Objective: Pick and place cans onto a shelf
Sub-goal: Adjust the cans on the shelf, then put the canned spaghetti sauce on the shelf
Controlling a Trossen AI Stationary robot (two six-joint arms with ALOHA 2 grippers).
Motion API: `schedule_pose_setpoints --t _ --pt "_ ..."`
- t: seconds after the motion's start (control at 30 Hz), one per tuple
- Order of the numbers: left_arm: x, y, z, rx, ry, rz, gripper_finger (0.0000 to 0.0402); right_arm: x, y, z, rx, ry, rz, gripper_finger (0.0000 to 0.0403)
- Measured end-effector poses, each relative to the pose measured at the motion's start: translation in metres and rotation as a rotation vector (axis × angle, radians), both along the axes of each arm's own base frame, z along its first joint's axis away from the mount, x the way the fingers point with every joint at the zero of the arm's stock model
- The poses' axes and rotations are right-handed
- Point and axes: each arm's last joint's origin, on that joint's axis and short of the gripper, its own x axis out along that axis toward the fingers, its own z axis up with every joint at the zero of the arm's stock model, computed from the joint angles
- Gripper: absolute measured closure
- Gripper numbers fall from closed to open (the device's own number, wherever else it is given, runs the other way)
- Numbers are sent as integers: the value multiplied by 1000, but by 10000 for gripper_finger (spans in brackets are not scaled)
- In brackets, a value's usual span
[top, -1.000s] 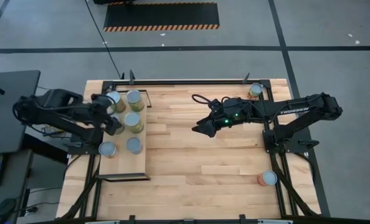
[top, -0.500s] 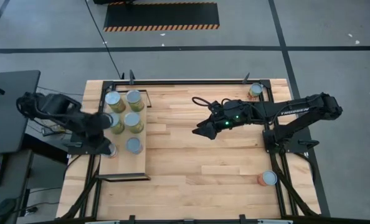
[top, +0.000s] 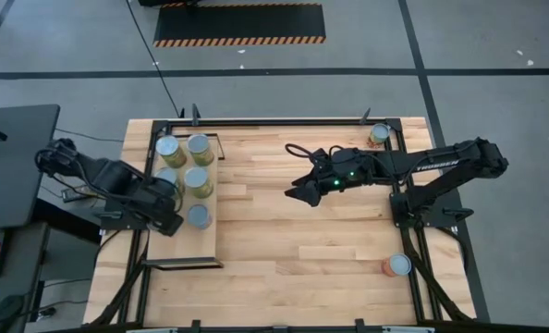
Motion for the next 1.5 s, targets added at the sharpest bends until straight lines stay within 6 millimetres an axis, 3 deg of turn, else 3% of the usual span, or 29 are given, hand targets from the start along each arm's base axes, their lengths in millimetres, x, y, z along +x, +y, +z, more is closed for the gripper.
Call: schedule_pose_setpoints --t 0.57,1.23,1.5 --pt "16 -6 -9 105 34 4 59 0 0 0 -11 0 9 55" --pt "16 -3 -9 168 12 32 59 0 0 0 -36 -1 22 55" --pt "16 -3 12 127 -64 25 59 0 0 0 -60 -1 32 55"
